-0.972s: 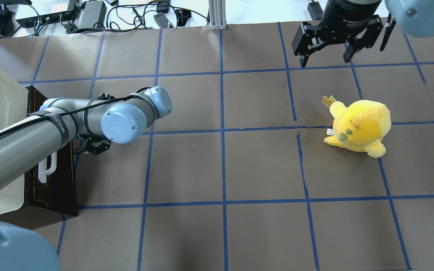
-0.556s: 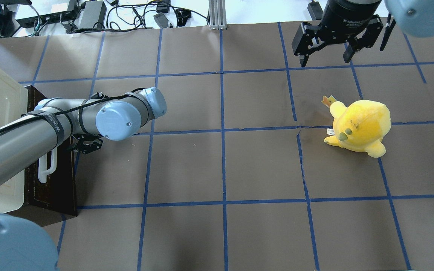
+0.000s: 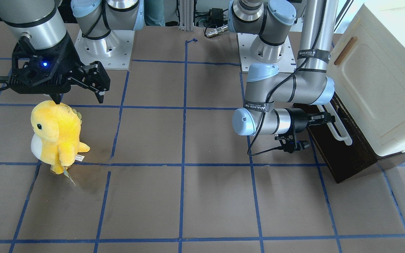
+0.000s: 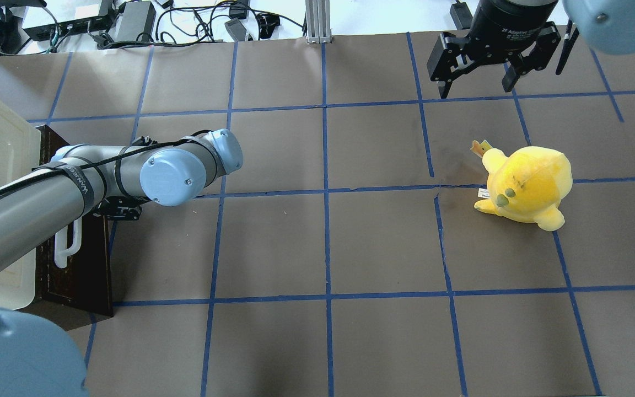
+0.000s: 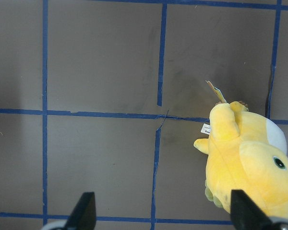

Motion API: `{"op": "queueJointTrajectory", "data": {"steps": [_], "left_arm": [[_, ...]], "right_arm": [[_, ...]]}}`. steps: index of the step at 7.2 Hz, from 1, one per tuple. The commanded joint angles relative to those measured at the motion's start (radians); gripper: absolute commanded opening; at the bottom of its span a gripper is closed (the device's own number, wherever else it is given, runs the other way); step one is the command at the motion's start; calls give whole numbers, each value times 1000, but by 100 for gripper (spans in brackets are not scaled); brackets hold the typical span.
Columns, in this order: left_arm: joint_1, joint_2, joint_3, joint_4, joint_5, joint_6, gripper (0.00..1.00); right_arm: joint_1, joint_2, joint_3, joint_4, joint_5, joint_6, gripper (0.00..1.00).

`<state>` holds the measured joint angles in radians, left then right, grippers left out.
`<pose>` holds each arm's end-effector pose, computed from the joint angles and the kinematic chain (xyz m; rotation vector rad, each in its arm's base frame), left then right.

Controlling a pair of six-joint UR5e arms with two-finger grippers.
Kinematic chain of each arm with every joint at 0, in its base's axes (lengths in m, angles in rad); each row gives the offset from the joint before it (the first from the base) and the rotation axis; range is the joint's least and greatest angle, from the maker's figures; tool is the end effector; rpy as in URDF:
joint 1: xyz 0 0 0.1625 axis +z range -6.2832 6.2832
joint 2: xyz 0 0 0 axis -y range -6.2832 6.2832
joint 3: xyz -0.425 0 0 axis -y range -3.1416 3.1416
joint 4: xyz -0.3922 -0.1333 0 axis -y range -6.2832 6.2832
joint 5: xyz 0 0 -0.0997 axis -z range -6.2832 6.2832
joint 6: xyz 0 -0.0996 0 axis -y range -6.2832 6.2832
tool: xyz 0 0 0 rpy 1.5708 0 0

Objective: Pull drawer sideways
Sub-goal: 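Pull the white handle with the left gripper, sliding the drawer outward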

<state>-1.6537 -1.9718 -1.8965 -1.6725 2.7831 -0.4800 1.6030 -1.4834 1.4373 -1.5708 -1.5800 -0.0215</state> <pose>-0.0814 -0.4956 0.1961 0.1776 1.8200 0.4020 0.1495 -0.5285 0.5091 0.0838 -3.1307 0.0723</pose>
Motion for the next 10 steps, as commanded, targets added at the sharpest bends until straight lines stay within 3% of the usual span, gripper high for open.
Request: {"op": "queueJointTrajectory", "data": {"steps": [1,4,8,10], "left_arm": [[0,-4,1,0,0,-2,20],[-6,-7,7,-1,-2,1,19],[-38,-4,13,-35,-4,11,8],[-50,1,14,-38,-4,17,8]], "right_arm": [[0,0,0,0,0,0,100],[0,0,0,0,0,0,100],[0,0,0,0,0,0,100],[0,0,0,0,0,0,100]]}}
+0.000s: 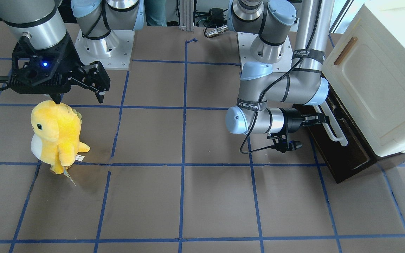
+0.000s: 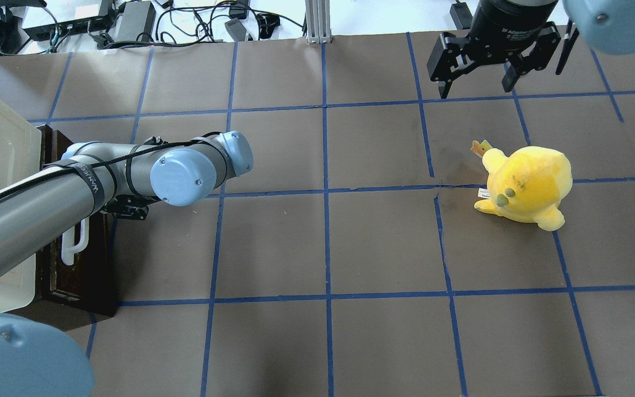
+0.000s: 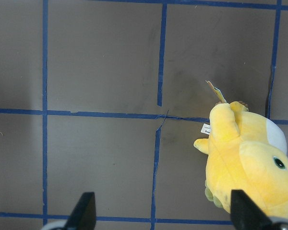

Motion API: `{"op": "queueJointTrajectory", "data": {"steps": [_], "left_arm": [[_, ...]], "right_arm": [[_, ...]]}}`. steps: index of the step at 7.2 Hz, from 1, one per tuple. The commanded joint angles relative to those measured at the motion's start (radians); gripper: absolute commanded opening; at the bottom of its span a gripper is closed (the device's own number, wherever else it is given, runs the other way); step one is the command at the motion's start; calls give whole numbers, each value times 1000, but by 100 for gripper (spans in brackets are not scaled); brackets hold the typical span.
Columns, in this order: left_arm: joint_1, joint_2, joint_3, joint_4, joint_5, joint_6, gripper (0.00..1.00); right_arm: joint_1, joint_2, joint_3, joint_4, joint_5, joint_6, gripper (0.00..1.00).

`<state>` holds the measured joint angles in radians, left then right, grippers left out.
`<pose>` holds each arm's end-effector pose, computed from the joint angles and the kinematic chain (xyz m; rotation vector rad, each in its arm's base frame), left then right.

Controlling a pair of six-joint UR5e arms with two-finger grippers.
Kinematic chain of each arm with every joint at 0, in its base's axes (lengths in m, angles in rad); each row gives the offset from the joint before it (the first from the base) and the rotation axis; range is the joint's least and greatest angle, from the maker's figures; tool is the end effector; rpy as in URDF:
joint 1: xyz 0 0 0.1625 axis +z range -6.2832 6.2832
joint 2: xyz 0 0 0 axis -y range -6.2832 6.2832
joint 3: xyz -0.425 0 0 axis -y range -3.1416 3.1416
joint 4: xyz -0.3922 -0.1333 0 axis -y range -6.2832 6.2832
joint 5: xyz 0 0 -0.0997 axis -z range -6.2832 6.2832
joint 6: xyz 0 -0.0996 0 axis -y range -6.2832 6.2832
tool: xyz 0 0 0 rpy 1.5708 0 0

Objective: Pull drawer sideways
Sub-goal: 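Pull the white handle with the left gripper, sliding the drawer outward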

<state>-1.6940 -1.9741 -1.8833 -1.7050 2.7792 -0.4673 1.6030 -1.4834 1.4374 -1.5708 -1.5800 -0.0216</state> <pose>-0.1016 -0.4933 0.1978 0.2381 1.8099 0.4045 0.1495 -0.5285 0.5090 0.0839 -3.1307 0.0721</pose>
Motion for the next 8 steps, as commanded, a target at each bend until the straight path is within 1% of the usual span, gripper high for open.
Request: {"op": "queueJointTrajectory", "data": {"steps": [1,5,8], "left_arm": [[-18,0,1,-4,0,4,8],[-27,-2,1,-5,0,6,8],[-62,-5,3,-4,-3,6,8]], "right_arm": [[0,0,0,0,0,0,100],[0,0,0,0,0,0,100],[0,0,0,0,0,0,100]]}}
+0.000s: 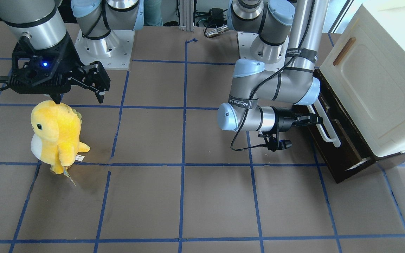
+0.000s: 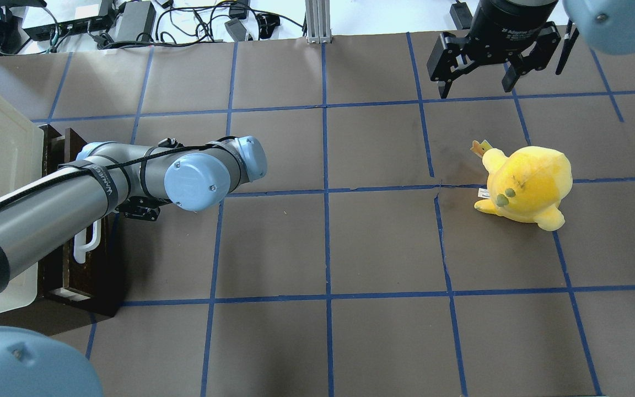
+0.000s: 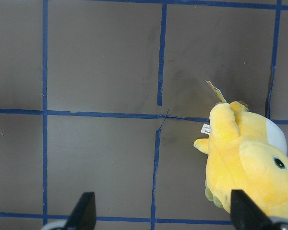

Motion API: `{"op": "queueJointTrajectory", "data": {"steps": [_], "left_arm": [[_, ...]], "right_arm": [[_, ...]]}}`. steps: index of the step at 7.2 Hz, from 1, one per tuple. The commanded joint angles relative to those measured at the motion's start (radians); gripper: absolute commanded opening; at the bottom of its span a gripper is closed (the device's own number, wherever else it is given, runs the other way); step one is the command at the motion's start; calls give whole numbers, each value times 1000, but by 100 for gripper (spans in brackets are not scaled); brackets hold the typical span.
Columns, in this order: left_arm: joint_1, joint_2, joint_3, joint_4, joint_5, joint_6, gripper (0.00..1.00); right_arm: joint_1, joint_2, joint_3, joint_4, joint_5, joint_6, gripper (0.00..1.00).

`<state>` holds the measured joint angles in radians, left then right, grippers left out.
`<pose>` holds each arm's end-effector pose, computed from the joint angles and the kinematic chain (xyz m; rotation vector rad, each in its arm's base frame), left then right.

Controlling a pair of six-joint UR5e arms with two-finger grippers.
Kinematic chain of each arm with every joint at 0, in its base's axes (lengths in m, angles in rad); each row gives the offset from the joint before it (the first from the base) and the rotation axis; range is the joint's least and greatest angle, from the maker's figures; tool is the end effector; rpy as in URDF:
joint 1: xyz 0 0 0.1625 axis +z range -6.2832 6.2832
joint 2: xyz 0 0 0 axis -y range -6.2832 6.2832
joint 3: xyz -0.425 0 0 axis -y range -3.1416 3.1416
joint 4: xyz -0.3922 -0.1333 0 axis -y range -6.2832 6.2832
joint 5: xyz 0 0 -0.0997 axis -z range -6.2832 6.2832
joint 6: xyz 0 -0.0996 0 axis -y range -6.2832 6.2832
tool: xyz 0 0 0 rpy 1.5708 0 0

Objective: Pull drawer sideways
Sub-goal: 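Pull the white handle with the left gripper, sliding the drawer outward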

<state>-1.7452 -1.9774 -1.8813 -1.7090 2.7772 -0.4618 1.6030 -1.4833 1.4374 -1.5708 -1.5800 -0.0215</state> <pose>-0.1268 -0.4877 0.1966 0.2914 1.7995 0.3782 0.1495 -0.5286 0.5090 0.0838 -3.1307 0.0720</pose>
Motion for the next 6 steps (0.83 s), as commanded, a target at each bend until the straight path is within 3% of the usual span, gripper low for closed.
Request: {"op": "queueJointTrajectory", "data": {"steps": [1,6], "left_arm": [[-29,3,1,3,1,0,8],[-37,2,8,5,-5,2,8]], "right_arm": [[0,0,0,0,0,0,100],[0,0,0,0,0,0,100]]}}
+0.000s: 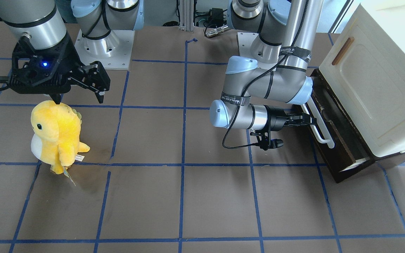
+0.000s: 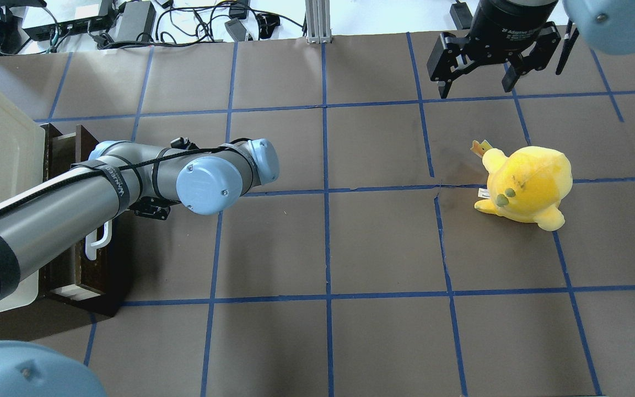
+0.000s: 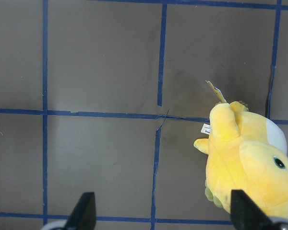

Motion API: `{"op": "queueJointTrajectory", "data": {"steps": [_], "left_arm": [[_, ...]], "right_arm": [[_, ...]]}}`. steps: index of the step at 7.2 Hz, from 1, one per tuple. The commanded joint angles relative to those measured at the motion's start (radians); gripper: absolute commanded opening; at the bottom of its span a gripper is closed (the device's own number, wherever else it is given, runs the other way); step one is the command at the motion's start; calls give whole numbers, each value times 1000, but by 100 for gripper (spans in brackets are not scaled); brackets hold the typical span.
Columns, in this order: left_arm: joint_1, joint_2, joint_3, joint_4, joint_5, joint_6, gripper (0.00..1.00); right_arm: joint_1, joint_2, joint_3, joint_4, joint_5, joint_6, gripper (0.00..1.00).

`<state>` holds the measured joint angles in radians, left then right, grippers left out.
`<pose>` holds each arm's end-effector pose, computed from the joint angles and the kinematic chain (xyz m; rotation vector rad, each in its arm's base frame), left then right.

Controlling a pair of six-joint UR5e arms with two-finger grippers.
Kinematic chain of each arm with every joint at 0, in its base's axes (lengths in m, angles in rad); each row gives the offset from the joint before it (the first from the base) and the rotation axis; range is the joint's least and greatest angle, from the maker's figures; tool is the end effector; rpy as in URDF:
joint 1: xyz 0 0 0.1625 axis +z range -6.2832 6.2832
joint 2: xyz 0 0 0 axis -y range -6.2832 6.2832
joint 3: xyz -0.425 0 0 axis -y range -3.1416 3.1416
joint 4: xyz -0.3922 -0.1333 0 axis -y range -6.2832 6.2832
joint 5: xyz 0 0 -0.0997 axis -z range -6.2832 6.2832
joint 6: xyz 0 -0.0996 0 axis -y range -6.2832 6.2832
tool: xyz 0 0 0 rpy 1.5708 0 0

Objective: Pull drawer sideways
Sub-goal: 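Pull the white handle with the left gripper, sliding the drawer outward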

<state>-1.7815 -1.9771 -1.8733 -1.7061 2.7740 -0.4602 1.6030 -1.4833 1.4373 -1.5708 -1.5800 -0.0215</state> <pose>-0.1451 -0.4856 0.1993 0.3165 1.7978 0.3454 0.1495 -0.5286 0.5090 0.0838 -3.1307 0.0721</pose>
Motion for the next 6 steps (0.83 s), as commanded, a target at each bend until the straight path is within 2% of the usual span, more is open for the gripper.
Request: {"op": "queueJointTrajectory", "data": {"steps": [1,4,5,6], "left_arm": [[-2,3,0,2,-1,0,8],[-2,3,0,2,-1,2,8],[-4,6,0,-3,1,2,23],[-3,6,0,-4,7,3,77]], "right_arm": [[0,0,0,0,0,-2,100],[0,0,0,0,0,0,100],[0,0,0,0,0,0,100],[0,0,0,0,0,0,100]]}}
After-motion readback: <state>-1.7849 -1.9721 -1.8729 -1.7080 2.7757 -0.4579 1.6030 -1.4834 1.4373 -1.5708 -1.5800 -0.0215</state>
